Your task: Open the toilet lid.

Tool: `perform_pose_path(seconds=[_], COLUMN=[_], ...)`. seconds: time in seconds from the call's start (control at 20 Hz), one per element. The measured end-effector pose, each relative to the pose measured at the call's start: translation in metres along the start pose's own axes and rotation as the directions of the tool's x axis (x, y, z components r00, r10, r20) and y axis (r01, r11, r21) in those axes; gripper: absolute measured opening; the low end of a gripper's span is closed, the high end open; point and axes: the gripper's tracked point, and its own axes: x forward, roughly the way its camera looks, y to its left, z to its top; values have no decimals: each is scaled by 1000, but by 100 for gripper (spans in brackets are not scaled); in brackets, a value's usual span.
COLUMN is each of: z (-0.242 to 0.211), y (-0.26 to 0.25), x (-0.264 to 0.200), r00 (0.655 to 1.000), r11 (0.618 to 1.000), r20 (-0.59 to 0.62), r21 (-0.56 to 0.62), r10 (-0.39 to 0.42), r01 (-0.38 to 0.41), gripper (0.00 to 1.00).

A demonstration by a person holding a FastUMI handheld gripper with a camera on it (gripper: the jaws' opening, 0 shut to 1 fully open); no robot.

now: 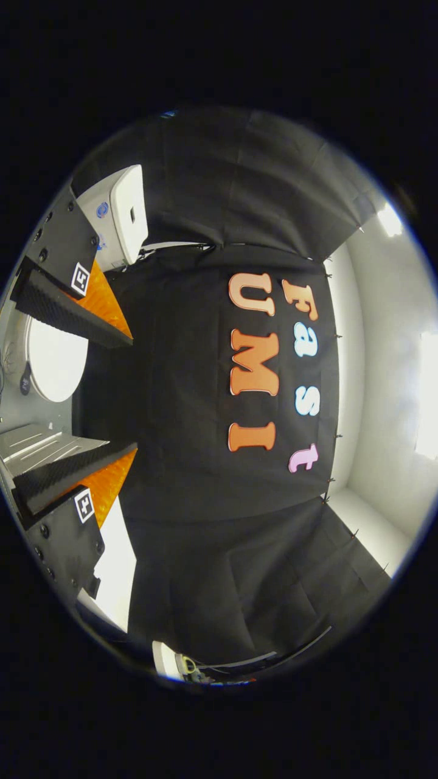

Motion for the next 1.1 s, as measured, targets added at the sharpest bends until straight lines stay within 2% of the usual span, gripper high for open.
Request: perform_pose_path(seconds=[0.15,0.4,0.5,0.65,0.85,1.1], z=[0,-53,-93,-159,-233,-303], y=[23,63,64,44,16,-15], x=[35,75,75,60,38,21], r00=[999,999,997,984,944,872], r11=[1000,981,968,939,863,718], r20=[36,-13,-74,-177,-314,-465], r21=[24,190,251,332,446,554], r10=[9,37,24,-33,-99,-153], r01=[-10,-34,-5,91,239,421], gripper=[98,98,99,99,99,98])
